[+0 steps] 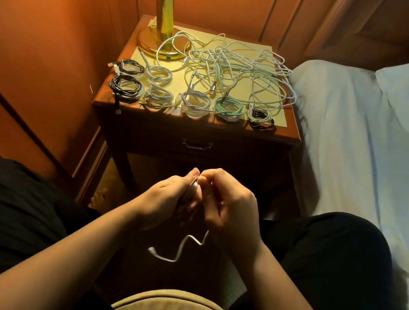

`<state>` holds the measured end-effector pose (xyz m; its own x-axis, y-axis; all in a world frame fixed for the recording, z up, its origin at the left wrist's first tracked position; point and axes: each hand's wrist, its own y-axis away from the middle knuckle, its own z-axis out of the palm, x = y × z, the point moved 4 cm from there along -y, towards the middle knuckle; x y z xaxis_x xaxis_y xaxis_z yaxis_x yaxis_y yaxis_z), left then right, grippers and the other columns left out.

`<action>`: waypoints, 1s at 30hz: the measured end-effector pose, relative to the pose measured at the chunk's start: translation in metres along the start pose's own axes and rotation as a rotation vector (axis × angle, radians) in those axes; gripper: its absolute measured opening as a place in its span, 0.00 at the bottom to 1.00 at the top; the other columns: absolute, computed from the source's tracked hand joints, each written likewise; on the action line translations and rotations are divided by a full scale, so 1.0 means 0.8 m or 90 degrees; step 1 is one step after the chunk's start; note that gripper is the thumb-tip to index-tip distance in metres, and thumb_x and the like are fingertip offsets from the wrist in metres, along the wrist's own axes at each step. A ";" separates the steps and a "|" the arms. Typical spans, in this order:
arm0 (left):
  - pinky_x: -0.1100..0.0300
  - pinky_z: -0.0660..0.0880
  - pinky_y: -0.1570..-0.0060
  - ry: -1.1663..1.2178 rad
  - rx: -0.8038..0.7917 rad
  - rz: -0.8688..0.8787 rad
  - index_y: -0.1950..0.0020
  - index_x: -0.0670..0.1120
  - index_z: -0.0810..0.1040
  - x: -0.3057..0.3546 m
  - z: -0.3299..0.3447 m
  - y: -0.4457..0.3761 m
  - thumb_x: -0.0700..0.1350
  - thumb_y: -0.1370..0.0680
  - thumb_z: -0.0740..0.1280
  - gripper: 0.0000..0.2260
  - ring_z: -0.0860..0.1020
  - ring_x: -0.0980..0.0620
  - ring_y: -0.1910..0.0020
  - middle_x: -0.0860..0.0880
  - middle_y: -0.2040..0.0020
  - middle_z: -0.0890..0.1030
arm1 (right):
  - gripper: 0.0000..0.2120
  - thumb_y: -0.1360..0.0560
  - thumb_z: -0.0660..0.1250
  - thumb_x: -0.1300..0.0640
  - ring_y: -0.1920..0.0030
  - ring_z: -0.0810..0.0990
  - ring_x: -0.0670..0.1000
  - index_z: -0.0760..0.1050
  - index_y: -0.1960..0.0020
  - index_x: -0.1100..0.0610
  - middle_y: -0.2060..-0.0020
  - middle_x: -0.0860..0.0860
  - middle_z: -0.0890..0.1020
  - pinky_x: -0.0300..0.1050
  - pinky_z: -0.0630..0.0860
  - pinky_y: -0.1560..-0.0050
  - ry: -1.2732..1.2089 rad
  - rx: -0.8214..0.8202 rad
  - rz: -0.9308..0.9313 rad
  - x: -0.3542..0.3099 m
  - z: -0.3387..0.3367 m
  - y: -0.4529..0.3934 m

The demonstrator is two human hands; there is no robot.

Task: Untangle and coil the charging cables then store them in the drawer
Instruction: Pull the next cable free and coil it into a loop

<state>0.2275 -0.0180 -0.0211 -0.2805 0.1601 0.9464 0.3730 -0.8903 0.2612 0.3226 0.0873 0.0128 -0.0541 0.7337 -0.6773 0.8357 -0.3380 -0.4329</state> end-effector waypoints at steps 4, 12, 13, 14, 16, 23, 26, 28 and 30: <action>0.57 0.66 0.68 0.065 -0.075 -0.034 0.67 0.45 0.72 0.006 0.017 0.006 0.64 0.20 0.50 0.28 0.65 0.49 0.72 0.48 0.72 0.63 | 0.05 0.16 0.67 0.54 0.59 0.85 0.48 0.82 0.45 0.51 0.58 0.44 0.84 0.55 0.80 0.62 -0.095 0.019 0.081 0.021 -0.004 -0.003; 0.60 0.72 0.66 0.391 -0.010 0.016 0.64 0.46 0.75 0.010 0.008 0.007 0.52 0.15 0.55 0.21 0.66 0.54 0.69 0.51 0.69 0.65 | 0.12 0.14 0.60 0.51 0.63 0.82 0.43 0.82 0.47 0.49 0.61 0.50 0.85 0.50 0.79 0.63 -0.155 -0.180 0.278 0.039 0.051 0.012; 0.60 0.73 0.65 0.449 0.021 0.009 0.63 0.45 0.76 0.013 0.004 0.006 0.51 0.15 0.55 0.20 0.67 0.55 0.69 0.51 0.68 0.67 | 0.12 0.14 0.60 0.53 0.68 0.78 0.42 0.82 0.48 0.52 0.65 0.50 0.83 0.46 0.74 0.68 -0.135 -0.215 0.277 0.038 0.054 0.013; 0.61 0.74 0.65 0.500 0.056 0.006 0.61 0.45 0.77 0.017 -0.001 0.005 0.50 0.15 0.56 0.19 0.69 0.56 0.69 0.52 0.68 0.68 | 0.12 0.14 0.60 0.53 0.72 0.75 0.43 0.81 0.49 0.54 0.67 0.50 0.81 0.43 0.69 0.71 -0.124 -0.243 0.275 0.034 0.055 0.013; 0.62 0.76 0.65 0.566 0.143 0.009 0.58 0.44 0.75 0.020 -0.013 0.002 0.49 0.15 0.56 0.16 0.71 0.56 0.70 0.52 0.68 0.70 | 0.14 0.14 0.61 0.51 0.73 0.73 0.46 0.80 0.52 0.56 0.70 0.51 0.79 0.44 0.66 0.72 -0.128 -0.273 0.264 0.025 0.057 0.015; 0.55 0.79 0.53 0.327 0.309 0.081 0.54 0.42 0.78 0.011 -0.051 -0.005 0.49 0.13 0.54 0.19 0.81 0.54 0.64 0.49 0.65 0.80 | 0.18 0.18 0.64 0.51 0.73 0.74 0.49 0.75 0.66 0.54 0.74 0.48 0.76 0.48 0.70 0.70 -0.042 -0.313 0.149 0.005 0.038 0.004; 0.54 0.78 0.50 0.035 0.271 0.105 0.51 0.42 0.82 0.009 -0.065 -0.006 0.51 0.13 0.55 0.20 0.83 0.49 0.56 0.45 0.59 0.84 | 0.14 0.18 0.61 0.49 0.71 0.73 0.47 0.73 0.62 0.50 0.71 0.45 0.75 0.45 0.68 0.70 -0.021 -0.255 0.062 -0.005 0.030 0.004; 0.52 0.78 0.51 -0.118 0.196 0.095 0.52 0.47 0.85 0.005 -0.056 -0.005 0.54 0.15 0.58 0.19 0.82 0.47 0.54 0.45 0.56 0.84 | 0.14 0.18 0.58 0.47 0.69 0.74 0.45 0.74 0.58 0.51 0.68 0.44 0.76 0.41 0.67 0.68 0.016 -0.180 0.014 -0.008 0.023 0.001; 0.49 0.76 0.51 -0.148 0.127 0.102 0.53 0.47 0.84 0.004 -0.037 -0.005 0.55 0.17 0.59 0.18 0.79 0.46 0.55 0.45 0.56 0.82 | 0.14 0.17 0.58 0.48 0.64 0.76 0.46 0.76 0.54 0.54 0.63 0.45 0.78 0.44 0.71 0.65 0.005 -0.138 -0.003 -0.006 0.011 -0.006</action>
<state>0.1988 -0.0270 -0.0248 -0.0044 0.1387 0.9903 0.5686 -0.8143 0.1166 0.3142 0.0799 0.0127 -0.0552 0.7401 -0.6702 0.9337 -0.1996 -0.2974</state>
